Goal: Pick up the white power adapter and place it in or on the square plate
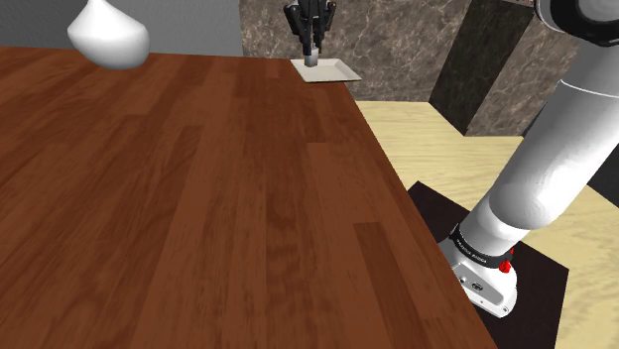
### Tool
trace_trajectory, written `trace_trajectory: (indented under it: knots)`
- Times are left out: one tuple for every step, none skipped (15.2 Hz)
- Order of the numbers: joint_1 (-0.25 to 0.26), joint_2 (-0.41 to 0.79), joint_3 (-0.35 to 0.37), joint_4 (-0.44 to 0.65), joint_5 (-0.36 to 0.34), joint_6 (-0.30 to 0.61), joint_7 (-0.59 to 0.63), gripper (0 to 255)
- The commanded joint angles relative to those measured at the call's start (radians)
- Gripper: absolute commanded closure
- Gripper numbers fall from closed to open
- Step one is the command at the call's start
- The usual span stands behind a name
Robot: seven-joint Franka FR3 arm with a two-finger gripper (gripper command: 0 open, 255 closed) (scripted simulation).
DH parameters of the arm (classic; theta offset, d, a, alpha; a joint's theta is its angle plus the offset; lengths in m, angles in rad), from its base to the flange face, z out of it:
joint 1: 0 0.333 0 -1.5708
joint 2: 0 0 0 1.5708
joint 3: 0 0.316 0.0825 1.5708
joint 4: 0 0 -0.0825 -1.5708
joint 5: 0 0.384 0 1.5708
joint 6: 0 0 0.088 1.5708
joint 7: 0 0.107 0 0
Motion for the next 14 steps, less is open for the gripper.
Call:
trace_trajectory:
  knots:
    - [-0.019, 0.029, -0.017, 0.038, -0.014, -0.01, -0.041, 255]
    - [-0.029, 0.044, -0.025, 0.058, -0.02, -0.016, -0.061, 255]
    - [-0.039, 0.06, -0.034, 0.08, -0.027, -0.023, -0.081, 255]
    - [-0.048, 0.078, -0.042, 0.105, -0.034, -0.03, -0.1, 255]
    - [-0.057, 0.097, -0.049, 0.132, -0.041, -0.038, -0.119, 255]
    - [-0.066, 0.117, -0.057, 0.161, -0.049, -0.047, -0.138, 255]
    - [-0.074, 0.139, -0.064, 0.192, -0.056, -0.057, -0.157, 255]
    - [-0.082, 0.163, -0.071, 0.227, -0.064, -0.068, -0.175, 255]
    - [-0.089, 0.189, -0.078, 0.266, -0.072, -0.081, -0.194, 255]
    - [-0.096, 0.217, -0.085, 0.308, -0.08, -0.095, -0.212, 255]
    - [-0.102, 0.248, -0.091, 0.355, -0.089, -0.111, -0.231, 255]
    - [-0.107, 0.283, -0.098, 0.409, -0.098, -0.13, -0.249, 255]
    - [-0.111, 0.336, -0.106, 0.493, -0.112, -0.161, -0.274, 255]
    - [-0.116, 0.32, -0.106, 0.453, -0.107, -0.137, -0.273, 255]
